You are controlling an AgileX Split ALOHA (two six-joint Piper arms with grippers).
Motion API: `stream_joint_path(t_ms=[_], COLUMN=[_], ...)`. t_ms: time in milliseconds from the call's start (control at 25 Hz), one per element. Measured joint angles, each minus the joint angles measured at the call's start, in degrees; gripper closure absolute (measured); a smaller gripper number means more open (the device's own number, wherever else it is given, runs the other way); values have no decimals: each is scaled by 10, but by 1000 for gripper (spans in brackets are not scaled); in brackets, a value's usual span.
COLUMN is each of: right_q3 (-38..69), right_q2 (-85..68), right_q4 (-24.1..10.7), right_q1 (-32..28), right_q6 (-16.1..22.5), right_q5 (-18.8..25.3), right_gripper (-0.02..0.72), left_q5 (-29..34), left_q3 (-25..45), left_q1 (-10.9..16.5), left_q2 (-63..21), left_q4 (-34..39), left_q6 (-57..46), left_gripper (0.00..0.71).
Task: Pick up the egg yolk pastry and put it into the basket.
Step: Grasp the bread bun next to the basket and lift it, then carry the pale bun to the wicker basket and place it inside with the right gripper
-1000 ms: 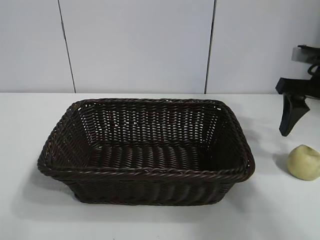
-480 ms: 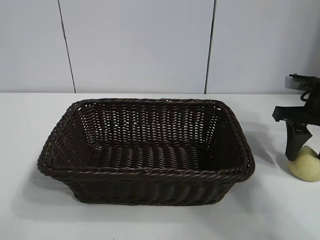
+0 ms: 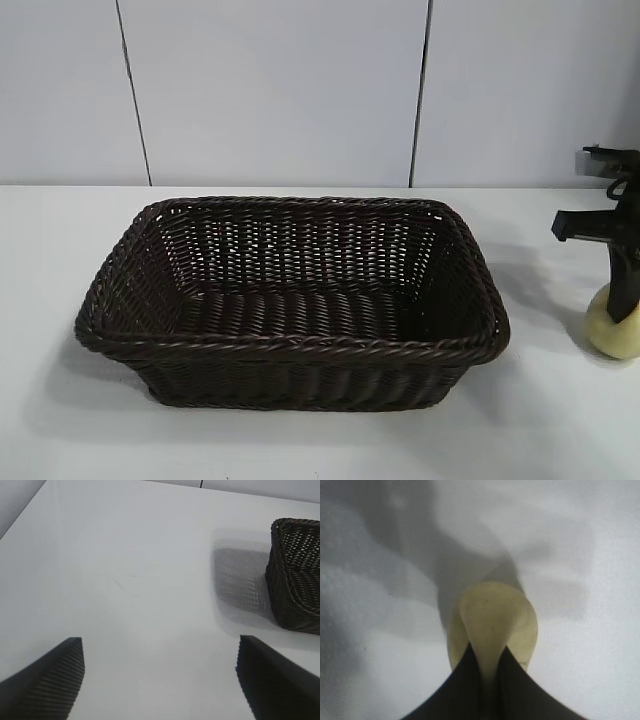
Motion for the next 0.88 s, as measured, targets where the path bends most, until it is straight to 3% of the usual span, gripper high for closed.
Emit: stream_joint_path(t_ms=[280, 520, 880], right_q3=[-73, -94, -94], right_q2=[-102, -156, -159], right_q4=[26, 52, 54], right_q1=[0, 6, 116], right_q6=[0, -3, -5], right_q5=[65, 84, 69], right_gripper=[674, 675, 680], left_q5=[0, 0, 0], left_q3=[0, 0, 0], left_q1=[0, 0, 0], left_q2=[0, 0, 0], left_q4=[0, 0, 0], left_q6=[0, 0, 0], left_gripper=[105, 105, 105])
